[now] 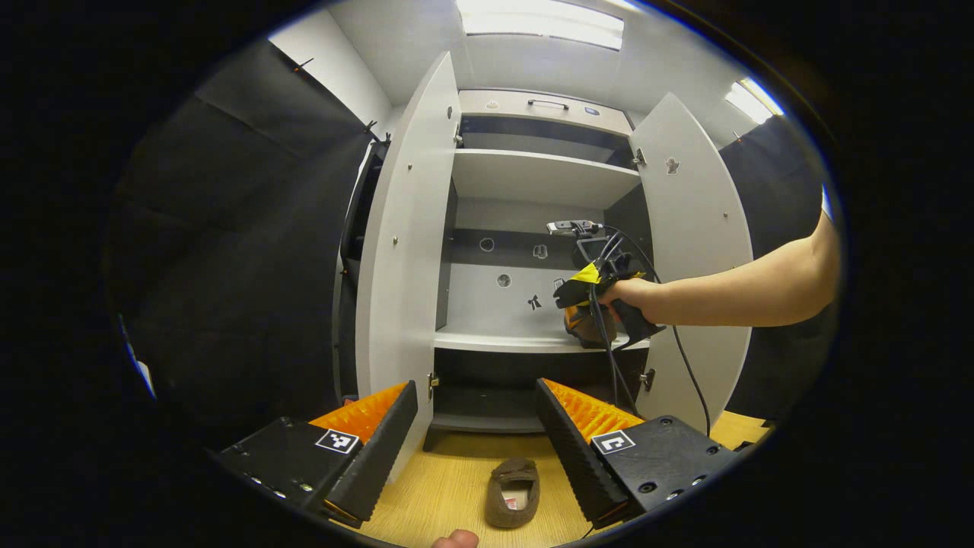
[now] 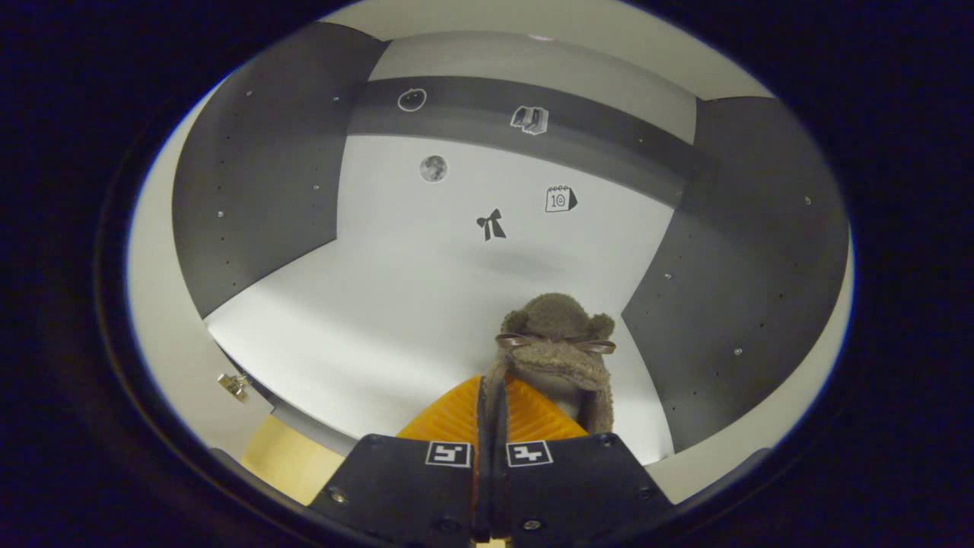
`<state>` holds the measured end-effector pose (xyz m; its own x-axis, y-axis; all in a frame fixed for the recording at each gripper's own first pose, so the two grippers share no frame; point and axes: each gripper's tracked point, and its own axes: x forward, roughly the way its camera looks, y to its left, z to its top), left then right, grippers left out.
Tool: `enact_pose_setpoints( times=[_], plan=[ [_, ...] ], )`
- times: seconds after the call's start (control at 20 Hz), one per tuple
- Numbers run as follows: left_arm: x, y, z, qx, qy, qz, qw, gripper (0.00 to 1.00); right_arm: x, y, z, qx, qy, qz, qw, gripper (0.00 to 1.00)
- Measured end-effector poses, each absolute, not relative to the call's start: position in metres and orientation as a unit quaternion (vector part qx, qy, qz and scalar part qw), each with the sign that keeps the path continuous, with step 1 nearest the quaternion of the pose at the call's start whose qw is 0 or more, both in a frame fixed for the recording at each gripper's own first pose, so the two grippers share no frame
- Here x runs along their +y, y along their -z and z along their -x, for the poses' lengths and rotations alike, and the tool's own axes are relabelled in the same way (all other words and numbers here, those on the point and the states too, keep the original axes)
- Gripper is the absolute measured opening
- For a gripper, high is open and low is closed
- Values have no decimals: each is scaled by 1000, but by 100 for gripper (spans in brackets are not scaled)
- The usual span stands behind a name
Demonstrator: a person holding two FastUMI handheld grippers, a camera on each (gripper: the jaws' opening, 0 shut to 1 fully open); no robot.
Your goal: Grab one shoe with the right hand and put it into the shoe cabinet, grab the other shoe with the left hand and put it into the shoe cabinet; then close the right door with the right hand and the left door with the left hand.
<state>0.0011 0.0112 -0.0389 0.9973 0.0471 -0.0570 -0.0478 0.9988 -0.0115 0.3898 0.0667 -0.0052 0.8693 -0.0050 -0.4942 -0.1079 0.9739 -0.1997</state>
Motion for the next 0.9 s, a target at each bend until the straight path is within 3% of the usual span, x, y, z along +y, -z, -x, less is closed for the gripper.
enact_pose_setpoints(
  times=[0.35,0.45,0.5,0.65,0.7,0.75,0.9],
  plan=[
    [13,40,0,28,-25,10,999,95,64,1,-394,244,-8,121,962,18],
    [14,39,-2,26,-25,13,999,95,63,1,-390,249,-4,127,960,53],
    [14,37,-2,25,-25,15,999,95,64,-1,-386,248,-6,127,960,58],
    [13,35,-2,19,-22,17,999,95,64,-24,-370,221,-23,125,967,63],
    [12,36,-3,21,-20,17,999,95,63,-34,-361,209,-30,121,970,72],
    [11,37,-3,23,-18,16,999,95,63,-43,-351,197,-37,113,973,67],
    [4,37,-6,24,-7,21,999,95,64,-73,-313,151,-60,72,984,73]
  ],
)
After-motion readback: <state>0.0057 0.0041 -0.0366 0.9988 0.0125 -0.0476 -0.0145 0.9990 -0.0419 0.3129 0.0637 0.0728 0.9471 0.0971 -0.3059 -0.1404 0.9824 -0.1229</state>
